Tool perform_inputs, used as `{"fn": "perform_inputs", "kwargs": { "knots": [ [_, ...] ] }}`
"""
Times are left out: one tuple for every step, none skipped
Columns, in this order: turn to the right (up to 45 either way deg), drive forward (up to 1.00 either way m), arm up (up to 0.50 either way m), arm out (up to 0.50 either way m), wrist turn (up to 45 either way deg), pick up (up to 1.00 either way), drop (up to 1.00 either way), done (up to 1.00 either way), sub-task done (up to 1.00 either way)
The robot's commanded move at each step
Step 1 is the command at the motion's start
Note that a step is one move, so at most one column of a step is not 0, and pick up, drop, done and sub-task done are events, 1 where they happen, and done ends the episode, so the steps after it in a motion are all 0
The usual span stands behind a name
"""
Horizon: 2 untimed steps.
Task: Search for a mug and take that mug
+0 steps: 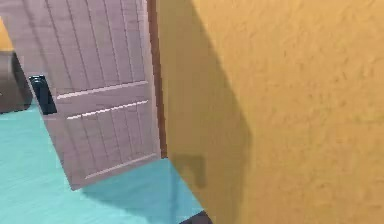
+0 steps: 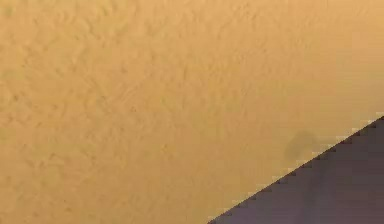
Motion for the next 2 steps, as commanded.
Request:
{"fn": "perform_inputs", "kwargs": {
  "knots": [
    [-45.0,0.0,0.0,0.0,0.0,0.0,0.0,0.0,0.0],
    [-45.0,0.0,0.0,0.0,0.0,0.0,0.0,0.0,0.0]
  ]
}}
